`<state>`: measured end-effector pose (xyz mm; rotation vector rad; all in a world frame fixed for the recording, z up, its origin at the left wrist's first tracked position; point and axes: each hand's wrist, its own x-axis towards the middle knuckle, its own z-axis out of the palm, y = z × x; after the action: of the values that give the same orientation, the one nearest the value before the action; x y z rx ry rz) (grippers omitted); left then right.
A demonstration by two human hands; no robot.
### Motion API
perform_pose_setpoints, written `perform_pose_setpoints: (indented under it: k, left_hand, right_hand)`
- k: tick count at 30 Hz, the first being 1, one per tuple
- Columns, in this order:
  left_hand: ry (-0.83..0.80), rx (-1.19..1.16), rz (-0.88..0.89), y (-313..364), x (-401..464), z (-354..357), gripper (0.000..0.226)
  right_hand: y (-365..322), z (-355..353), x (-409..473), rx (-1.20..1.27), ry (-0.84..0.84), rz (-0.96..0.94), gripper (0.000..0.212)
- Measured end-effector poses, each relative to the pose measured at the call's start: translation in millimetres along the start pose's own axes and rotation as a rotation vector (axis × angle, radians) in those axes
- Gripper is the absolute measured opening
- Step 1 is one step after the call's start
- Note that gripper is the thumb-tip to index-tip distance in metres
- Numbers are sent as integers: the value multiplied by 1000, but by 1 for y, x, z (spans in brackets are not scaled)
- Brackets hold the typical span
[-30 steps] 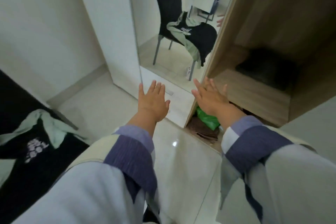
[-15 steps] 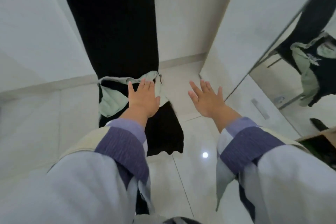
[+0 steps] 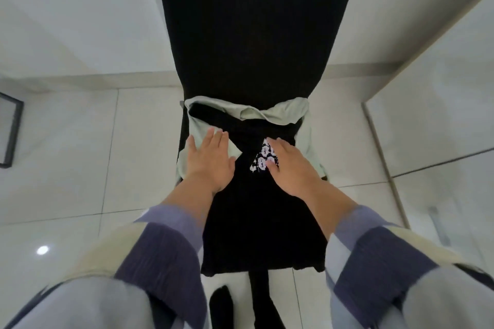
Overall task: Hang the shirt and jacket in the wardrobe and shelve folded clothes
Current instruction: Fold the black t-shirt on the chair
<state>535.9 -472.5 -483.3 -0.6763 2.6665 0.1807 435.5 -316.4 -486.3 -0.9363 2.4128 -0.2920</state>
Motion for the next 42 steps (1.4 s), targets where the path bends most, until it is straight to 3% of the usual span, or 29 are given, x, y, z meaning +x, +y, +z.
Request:
perform_pose_setpoints:
  k: [4,9,13,18,26,31,37,41,42]
  left_hand:
    - [80,-19,48,-1,56,24,66]
    - [302,-16,19,5,112,39,65]
    - [342,52,6,24,138,19,51]
    - [397,30,25,46,132,-6,32]
    - [423,-36,79,61,76,-94,17]
    - [543,-81,79,66,31,-172,16]
    - [608,-68,62,73,-36,-254,7]
    - [701,-96,27,68,-75,-305,10]
    - [732,-100,19,65,-84,-315,12]
  right_hand:
    - [24,15,63,-61,73,-28,64]
    - [58,29,113,-270,198,-65,70]
    - [79,12,133,-294,388,-116,52]
    - [87,-25,128,-127,508,-129,30]
    - [58,-125,70,32,420,-70,28]
    - [27,-202,23,76,505,-143,27]
    - [-20,-280,-43,407,484,-118,24]
    - [-49,-327,-89,319,433,-201,10]
    - [-54,-337,-101,246,373,-202,22]
